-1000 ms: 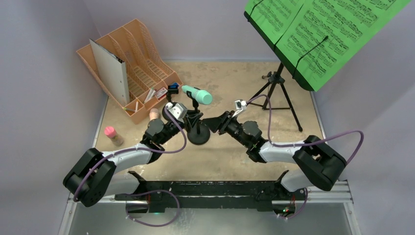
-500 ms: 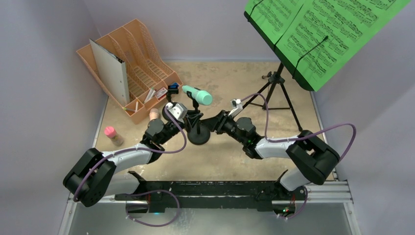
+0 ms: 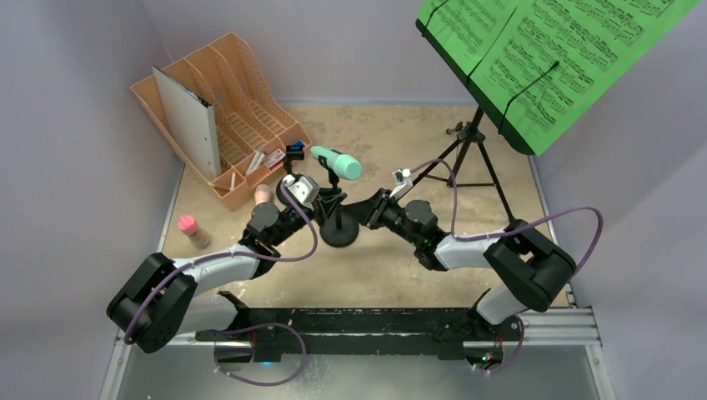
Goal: Pack up the instrument practice props
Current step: Unscrew the knob on the microphone stand.
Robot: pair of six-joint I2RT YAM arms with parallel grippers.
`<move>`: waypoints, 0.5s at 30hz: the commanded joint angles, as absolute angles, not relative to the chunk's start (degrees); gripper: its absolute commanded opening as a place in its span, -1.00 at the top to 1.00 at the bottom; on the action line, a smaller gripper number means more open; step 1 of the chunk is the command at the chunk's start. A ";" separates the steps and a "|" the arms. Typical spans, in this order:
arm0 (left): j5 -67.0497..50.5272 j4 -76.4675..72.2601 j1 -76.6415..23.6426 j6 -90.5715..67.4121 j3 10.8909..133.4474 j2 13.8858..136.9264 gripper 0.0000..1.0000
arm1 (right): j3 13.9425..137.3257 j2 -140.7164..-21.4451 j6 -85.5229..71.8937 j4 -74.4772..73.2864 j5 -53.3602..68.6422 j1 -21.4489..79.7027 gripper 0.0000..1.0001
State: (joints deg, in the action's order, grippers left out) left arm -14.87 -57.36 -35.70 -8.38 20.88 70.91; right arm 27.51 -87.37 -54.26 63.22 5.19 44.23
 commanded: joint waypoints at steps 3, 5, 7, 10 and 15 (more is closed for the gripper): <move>-16.79 -56.80 -36.25 -9.80 21.44 69.78 1.00 | 25.77 -86.68 -45.88 77.17 7.12 44.39 1.00; -16.78 -56.61 -36.27 -9.84 21.53 69.70 1.00 | 25.16 -86.90 -41.63 80.14 7.10 44.42 1.00; -16.70 -56.52 -36.25 -9.82 21.53 69.70 1.00 | 24.68 -87.00 -36.29 83.04 6.79 44.44 1.00; -16.78 -56.43 -36.28 -9.84 21.61 69.78 1.00 | 23.95 -86.96 -29.16 86.41 7.82 44.47 1.00; -17.18 -56.30 -36.23 -9.91 21.86 70.17 1.00 | 22.72 -87.63 -14.98 90.59 6.96 44.91 1.00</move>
